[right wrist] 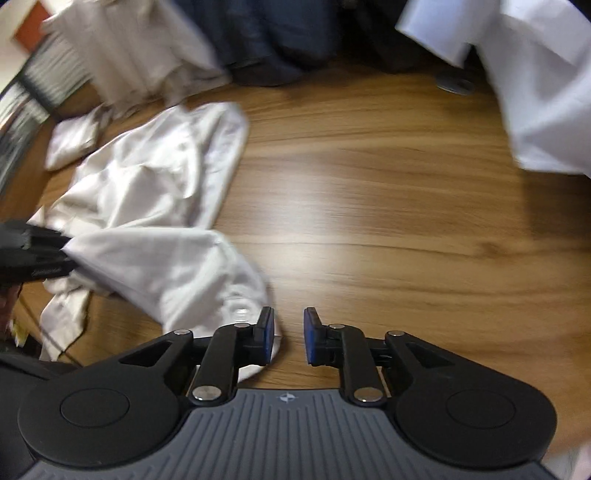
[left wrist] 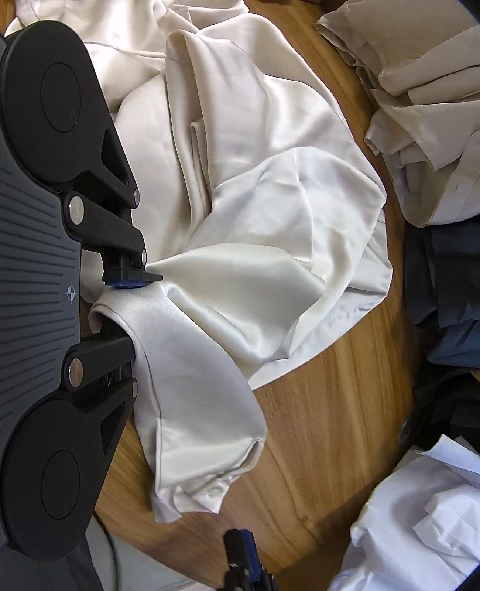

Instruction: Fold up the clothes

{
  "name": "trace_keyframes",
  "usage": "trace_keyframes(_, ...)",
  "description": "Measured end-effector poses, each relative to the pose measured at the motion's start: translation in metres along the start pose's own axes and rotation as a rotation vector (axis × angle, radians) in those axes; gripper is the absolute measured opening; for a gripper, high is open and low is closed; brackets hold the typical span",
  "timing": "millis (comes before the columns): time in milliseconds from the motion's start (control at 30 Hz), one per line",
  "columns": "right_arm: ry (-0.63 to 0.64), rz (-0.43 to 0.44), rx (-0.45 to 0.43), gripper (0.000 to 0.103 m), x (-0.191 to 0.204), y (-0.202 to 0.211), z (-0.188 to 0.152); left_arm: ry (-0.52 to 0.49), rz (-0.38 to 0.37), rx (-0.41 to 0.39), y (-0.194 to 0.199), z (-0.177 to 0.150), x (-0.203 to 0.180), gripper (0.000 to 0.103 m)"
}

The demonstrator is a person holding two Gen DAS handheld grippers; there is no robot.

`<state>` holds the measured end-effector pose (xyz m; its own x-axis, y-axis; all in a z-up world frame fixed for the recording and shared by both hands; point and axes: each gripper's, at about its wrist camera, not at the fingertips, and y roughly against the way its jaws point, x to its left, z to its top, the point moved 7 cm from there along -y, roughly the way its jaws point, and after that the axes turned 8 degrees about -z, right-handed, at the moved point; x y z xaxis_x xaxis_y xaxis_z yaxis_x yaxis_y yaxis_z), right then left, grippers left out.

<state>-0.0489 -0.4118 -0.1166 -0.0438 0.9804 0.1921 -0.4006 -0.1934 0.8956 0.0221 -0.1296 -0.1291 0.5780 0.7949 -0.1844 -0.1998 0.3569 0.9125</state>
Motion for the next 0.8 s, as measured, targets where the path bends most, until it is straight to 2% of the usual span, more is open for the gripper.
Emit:
trace_keyframes(33, 0.048, 0.005, -0.004, 0.022, 0.009, -0.003, 0.0, -0.003, 0.003, 0.007, 0.0, 0.0, 0.0, 0.01)
trace_keyframes(133, 0.177, 0.018, -0.008, 0.04, 0.034, -0.016, -0.001, -0.007, 0.015, 0.018, -0.002, 0.002, 0.001, 0.01)
trace_keyframes(233, 0.273, 0.025, 0.011, 0.045, 0.054, -0.033, -0.002, -0.002, 0.025, 0.021, -0.002, 0.005, 0.002, 0.01)
trace_keyframes(333, 0.365, -0.02, -0.008, 0.046, 0.063, -0.047, -0.004, 0.01, 0.031, 0.019, -0.002, 0.007, 0.002, 0.01)
trace_keyframes(433, 0.416, -0.076, -0.025, 0.024, 0.063, -0.05, -0.003, 0.03, 0.029, 0.013, 0.002, 0.007, 0.002, 0.013)
trace_keyframes(467, 0.413, -0.092, -0.035, 0.018, 0.058, -0.045, 0.0, 0.035, 0.026, 0.01, 0.004, 0.007, 0.002, 0.017)
trace_keyframes(533, 0.402, -0.127, -0.059, 0.017, 0.047, -0.033, 0.007, 0.048, 0.021, -0.002, 0.009, 0.007, 0.002, 0.027)
trace_keyframes(600, 0.378, -0.185, -0.096, 0.016, 0.031, -0.018, 0.017, 0.065, 0.01, -0.018, 0.016, 0.005, 0.002, 0.045)
trace_keyframes(667, 0.364, -0.255, -0.132, 0.016, 0.014, -0.004, 0.027, 0.078, -0.005, -0.04, 0.024, 0.002, 0.0, 0.052)
trace_keyframes(733, 0.354, -0.338, -0.165, 0.009, -0.003, 0.008, 0.038, 0.089, -0.023, -0.062, 0.033, -0.002, -0.003, 0.064)
trace_keyframes(800, 0.35, -0.384, -0.181, 0.008, -0.016, 0.015, 0.05, 0.106, -0.041, -0.081, 0.041, -0.006, -0.005, 0.067)
